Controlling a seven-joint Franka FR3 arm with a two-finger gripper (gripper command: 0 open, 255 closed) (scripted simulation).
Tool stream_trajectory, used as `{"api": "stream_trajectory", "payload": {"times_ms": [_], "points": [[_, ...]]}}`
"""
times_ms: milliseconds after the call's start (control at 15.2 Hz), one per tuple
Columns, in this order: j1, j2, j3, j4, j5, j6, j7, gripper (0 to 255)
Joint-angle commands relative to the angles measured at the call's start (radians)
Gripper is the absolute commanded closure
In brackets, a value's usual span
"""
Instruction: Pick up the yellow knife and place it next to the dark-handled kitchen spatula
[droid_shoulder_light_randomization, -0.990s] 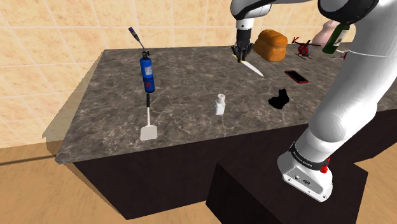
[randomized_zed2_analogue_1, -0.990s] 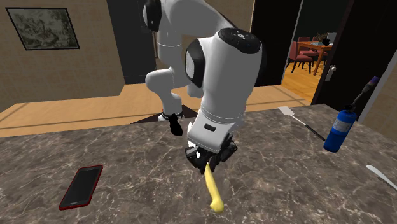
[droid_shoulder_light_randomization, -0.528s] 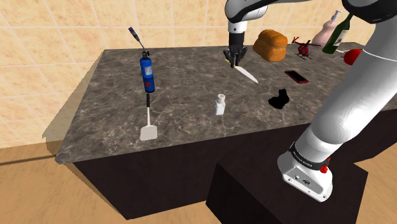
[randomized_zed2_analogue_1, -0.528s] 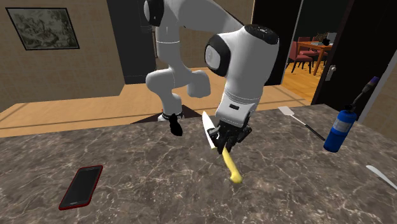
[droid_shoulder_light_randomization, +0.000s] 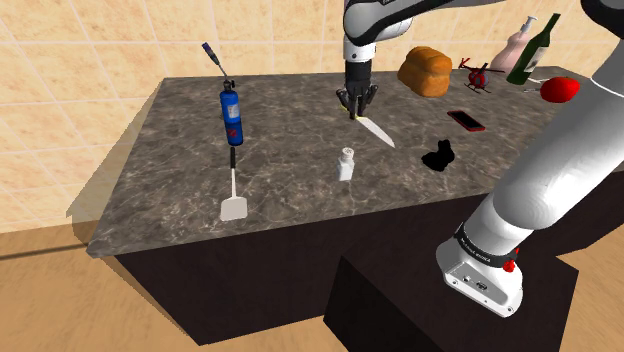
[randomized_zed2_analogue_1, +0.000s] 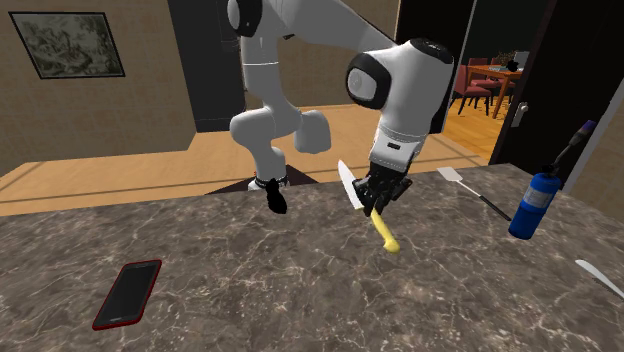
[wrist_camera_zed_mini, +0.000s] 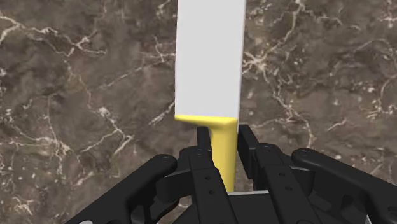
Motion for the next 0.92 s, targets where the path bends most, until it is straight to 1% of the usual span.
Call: {"api": "stream_trajectory", "payload": {"times_ms": [0, 396, 858], "points": [[0.025, -0.023, 0.026, -0.017, 0.011, -0.006, 0.048, 255], [0.096, -0.058, 0.106, -0.057, 0.048, 0.002, 0.182, 255], [0.180, -0.055, 0.202, -0.054, 0.092, 0.009, 0.343, 255]]}}
